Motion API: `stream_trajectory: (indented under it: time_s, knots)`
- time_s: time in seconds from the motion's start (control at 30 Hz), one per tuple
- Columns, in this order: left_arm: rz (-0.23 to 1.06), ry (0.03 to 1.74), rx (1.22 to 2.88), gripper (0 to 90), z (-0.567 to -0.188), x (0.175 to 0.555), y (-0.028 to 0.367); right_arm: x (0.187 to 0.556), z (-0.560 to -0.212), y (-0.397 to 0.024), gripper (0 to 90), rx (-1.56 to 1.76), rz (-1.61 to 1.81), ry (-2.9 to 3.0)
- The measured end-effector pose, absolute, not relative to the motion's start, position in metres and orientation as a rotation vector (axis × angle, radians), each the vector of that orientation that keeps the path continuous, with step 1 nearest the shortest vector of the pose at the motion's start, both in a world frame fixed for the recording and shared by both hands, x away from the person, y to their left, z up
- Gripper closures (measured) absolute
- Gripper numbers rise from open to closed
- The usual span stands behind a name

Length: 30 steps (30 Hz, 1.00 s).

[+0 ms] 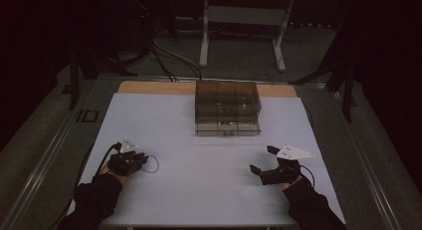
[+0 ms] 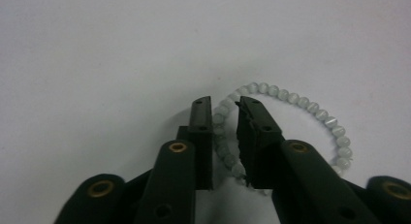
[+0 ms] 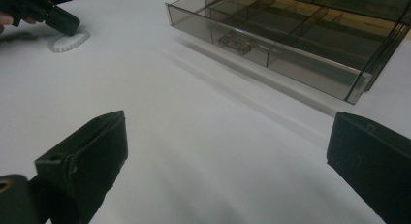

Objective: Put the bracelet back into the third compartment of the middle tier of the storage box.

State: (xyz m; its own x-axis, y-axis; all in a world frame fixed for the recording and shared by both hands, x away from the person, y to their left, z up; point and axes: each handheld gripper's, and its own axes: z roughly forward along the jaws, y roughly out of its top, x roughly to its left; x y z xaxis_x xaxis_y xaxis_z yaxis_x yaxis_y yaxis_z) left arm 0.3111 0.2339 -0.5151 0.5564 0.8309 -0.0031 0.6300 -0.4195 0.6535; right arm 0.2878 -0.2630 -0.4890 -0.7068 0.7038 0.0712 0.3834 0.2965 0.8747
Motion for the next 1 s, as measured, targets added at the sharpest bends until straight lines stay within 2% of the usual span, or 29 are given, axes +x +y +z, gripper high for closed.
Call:
stream_trajectory:
  time_s: [0.1, 0.17, 0.63, 1.0]
  knots:
    - [0.426, 1.165, 2.197, 81.3, -0.515, 0.312, 0.233, 0.288, -0.489, -0.263, 1.6, 0.983, 1.373, 2.245]
    - [0.425, 1.188, 2.186, 86.3, -0.515, 0.313, 0.233, 0.288, -0.489, -0.263, 1.6, 0.984, 1.374, 2.243]
    - [0.38, 1.203, 2.169, 87.1, -0.513, 0.315, 0.235, 0.288, -0.49, -0.263, 1.6, 0.984, 1.376, 2.249]
    - [0.313, 1.184, 2.109, 87.1, -0.494, 0.31, 0.233, 0.288, -0.489, -0.264, 1.6, 0.986, 1.38, 2.24]
